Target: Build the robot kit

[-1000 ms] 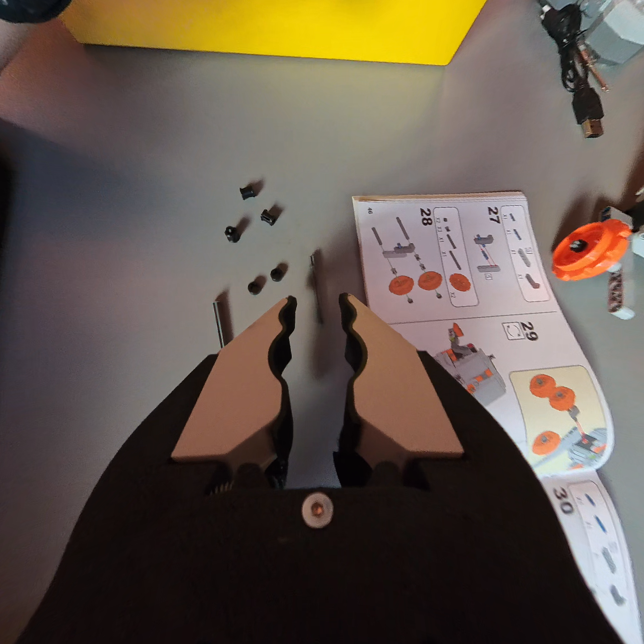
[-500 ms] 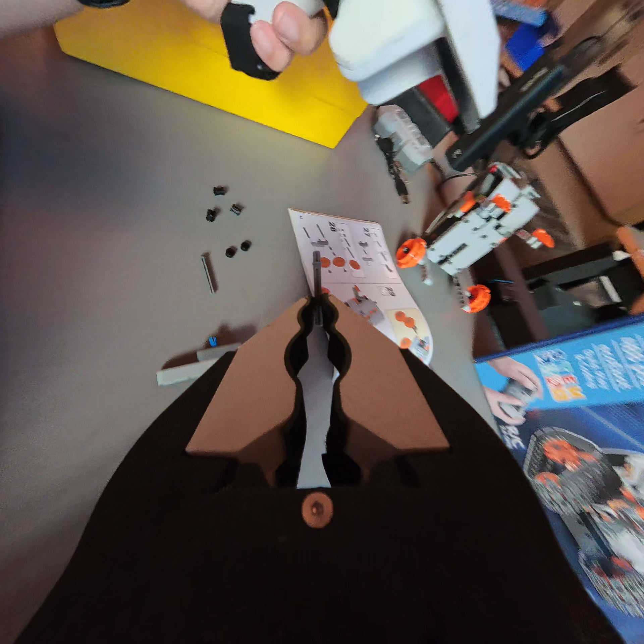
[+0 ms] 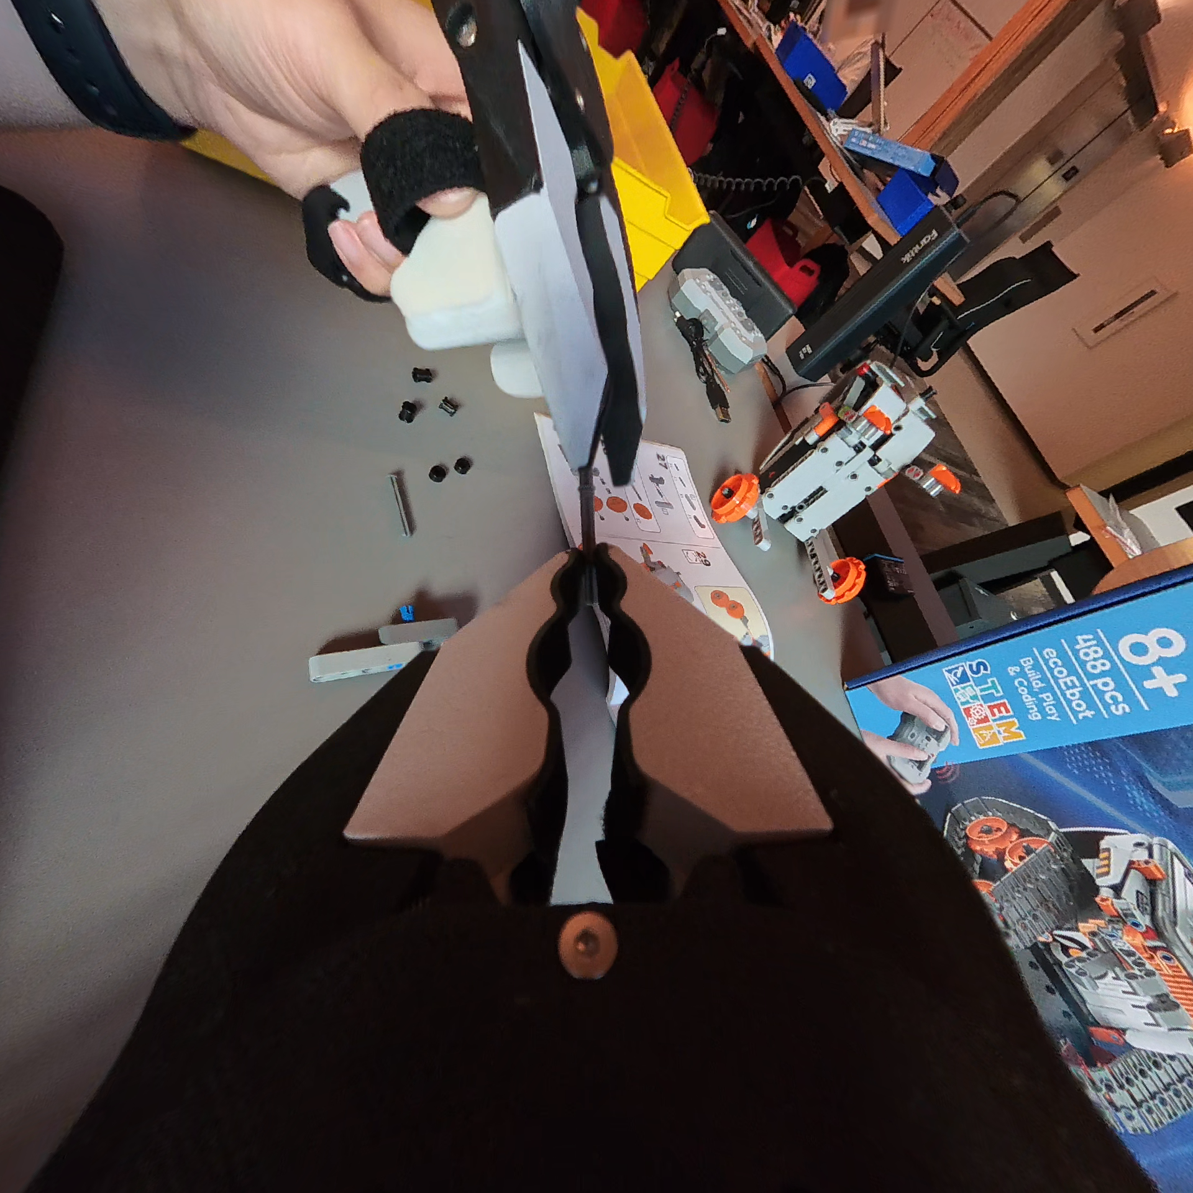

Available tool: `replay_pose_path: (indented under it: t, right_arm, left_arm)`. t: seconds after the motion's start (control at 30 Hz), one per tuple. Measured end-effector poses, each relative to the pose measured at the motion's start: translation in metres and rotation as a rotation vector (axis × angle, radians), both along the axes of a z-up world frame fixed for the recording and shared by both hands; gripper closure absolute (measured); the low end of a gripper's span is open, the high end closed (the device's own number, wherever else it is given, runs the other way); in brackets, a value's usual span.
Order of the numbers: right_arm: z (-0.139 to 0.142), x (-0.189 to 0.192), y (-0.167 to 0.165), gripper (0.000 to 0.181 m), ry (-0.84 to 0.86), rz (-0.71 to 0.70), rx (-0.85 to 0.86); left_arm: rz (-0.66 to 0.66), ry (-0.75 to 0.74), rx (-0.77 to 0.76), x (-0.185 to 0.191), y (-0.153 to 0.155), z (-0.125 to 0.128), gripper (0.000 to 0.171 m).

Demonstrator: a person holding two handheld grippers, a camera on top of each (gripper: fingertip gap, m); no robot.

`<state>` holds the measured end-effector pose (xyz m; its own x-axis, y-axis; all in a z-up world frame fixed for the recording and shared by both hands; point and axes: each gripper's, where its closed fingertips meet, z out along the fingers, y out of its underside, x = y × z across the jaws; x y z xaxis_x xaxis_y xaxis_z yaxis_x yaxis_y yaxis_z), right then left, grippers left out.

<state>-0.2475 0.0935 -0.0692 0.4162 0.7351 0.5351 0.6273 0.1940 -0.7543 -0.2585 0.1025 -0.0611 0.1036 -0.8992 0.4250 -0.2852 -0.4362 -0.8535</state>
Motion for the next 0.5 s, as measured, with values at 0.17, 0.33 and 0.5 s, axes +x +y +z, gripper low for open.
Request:
replay_pose_path:
  t: [0.17,0.33,0.5]
  right_arm:
    - [-0.001,-0.004,-0.002,0.178,-0.006,0.013,0.002]
    - [0.000,-0.005,0.000,0.178,0.032,0.019,0.002]
    - [-0.023,0.004,-0.023,0.136,0.133,0.026,-0.282]
  left_arm:
    - [-0.079,0.008,-0.022,0.007,-0.012,-0.008,0.162]
    - [-0.091,-0.013,-0.023,0.007,-0.013,-0.006,0.170]
    - [0.067,-0.041,-0.015,-0.009,0.016,0.002,0.170]
